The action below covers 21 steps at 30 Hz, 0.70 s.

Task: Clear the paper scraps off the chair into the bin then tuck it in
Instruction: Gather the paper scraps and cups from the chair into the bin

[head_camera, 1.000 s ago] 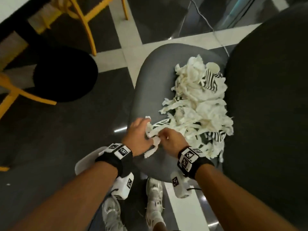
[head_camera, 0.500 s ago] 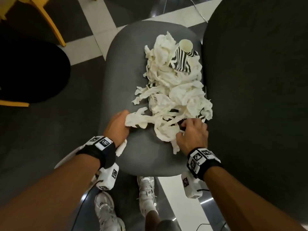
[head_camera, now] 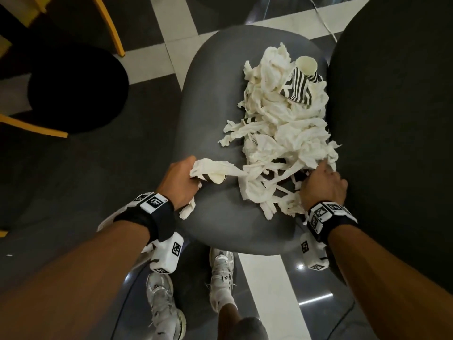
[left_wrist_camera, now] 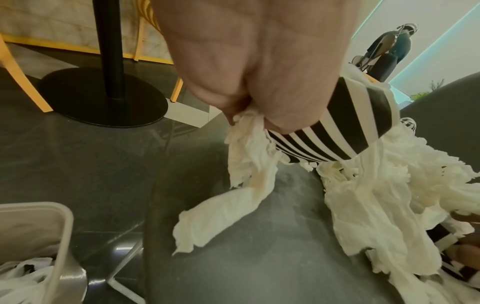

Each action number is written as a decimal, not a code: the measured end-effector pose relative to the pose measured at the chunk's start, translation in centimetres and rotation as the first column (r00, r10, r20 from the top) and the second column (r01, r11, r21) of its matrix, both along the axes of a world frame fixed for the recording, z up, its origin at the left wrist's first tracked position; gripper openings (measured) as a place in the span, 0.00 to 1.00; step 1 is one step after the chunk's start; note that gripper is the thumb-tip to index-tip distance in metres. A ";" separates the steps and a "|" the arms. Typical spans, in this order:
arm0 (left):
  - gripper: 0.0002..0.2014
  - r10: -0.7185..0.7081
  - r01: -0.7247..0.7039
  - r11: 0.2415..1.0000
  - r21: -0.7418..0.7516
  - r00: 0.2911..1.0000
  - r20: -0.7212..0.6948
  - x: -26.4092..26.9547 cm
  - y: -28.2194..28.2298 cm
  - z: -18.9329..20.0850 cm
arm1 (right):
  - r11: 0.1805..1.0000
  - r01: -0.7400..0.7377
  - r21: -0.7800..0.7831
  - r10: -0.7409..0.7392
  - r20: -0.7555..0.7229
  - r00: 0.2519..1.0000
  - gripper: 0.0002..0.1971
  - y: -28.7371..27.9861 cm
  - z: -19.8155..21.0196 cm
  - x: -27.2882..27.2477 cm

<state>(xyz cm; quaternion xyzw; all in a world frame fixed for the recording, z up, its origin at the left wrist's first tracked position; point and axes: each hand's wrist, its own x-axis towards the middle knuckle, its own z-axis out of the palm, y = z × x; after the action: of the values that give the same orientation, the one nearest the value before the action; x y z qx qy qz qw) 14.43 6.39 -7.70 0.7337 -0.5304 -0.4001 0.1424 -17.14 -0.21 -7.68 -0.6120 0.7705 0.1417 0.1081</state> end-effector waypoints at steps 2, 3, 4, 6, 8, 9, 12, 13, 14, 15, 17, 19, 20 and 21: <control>0.06 0.009 -0.009 1.000 -0.004 1.000 -0.007 0.6 0.5 0.3 | 0.999 -0.010 -0.046 0.011 0.026 1.000 0.35 0.5 1.5 0.9; 0.07 0.016 -0.016 1.000 -0.006 1.000 -0.012 1.1 0.9 0.5 | 0.996 -0.033 -0.077 0.037 0.040 0.999 0.32 1.0 2.4 1.6; 0.09 0.024 -0.024 1.000 -0.010 1.000 -0.014 1.6 1.3 0.6 | 0.992 -0.063 -0.107 0.069 0.055 0.996 0.29 1.5 3.2 2.5; 0.10 0.040 -0.040 0.999 -0.016 0.999 -0.011 2.9 2.1 1.0 | 0.983 -0.115 -0.145 0.126 0.075 0.989 0.27 2.7 4.6 4.8; 0.10 0.057 -0.057 0.998 -0.024 0.998 -0.002 4.4 3.1 1.6 | 0.977 -0.148 -0.154 0.163 0.094 0.982 0.28 4.2 5.5 7.6; 0.11 0.067 -0.067 0.997 -0.027 0.998 -0.003 5.2 3.6 1.8 | 0.974 -0.164 -0.155 0.181 0.103 0.978 0.30 5.0 5.9 9.2; 0.12 0.094 -0.094 0.995 -0.020 0.995 -0.016 7.9 5.7 2.1 | 0.963 -0.235 -0.131 0.252 0.130 0.959 0.41 7.4 7.0 14.5; 0.12 0.100 -0.101 0.995 -0.023 0.995 -0.022 8.9 6.5 2.1 | 0.955 -0.276 -0.106 0.290 0.149 0.945 0.42 8.2 7.3 16.3; 0.11 0.110 -0.111 0.994 -0.022 0.994 -0.025 9.9 7.4 2.0 | 0.942 -0.327 -0.079 0.336 0.181 0.924 0.42 9.1 7.4 18.0; 0.11 0.126 -0.126 0.992 -0.019 0.992 -0.030 11.0 8.4 1.8 | 0.922 -0.383 -0.054 0.385 0.223 0.896 0.41 10.0 7.3 19.7; 0.09 0.172 -0.172 0.985 -0.001 0.985 -0.030 13.3 10.6 1.1 | 0.880 -0.474 -0.013 0.453 0.316 0.833 0.39 11.6 6.6 23.1; 0.07 0.238 -0.237 0.971 0.017 0.971 -0.014 15.8 13.2 0.3 | 0.854 -0.519 0.032 0.462 0.412 0.785 0.39 12.9 5.5 26.4; 0.06 0.271 -0.270 0.962 0.024 0.963 -0.004 17.0 14.4 -0.2 | 0.846 -0.529 0.068 0.445 0.455 0.771 0.40 13.4 4.3 27.9; 0.05 0.298 -0.298 0.954 0.033 0.954 -0.001 18.1 15.7 -0.7 | 0.838 -0.528 0.137 0.404 0.495 0.770 0.42 13.8 2.9 29.4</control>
<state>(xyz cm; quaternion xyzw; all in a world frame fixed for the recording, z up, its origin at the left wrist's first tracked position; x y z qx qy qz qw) 32.54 22.11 -8.43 0.8064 -0.4065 -0.3850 0.1906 12.21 13.57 -4.80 -0.7803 0.5202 0.1227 0.3246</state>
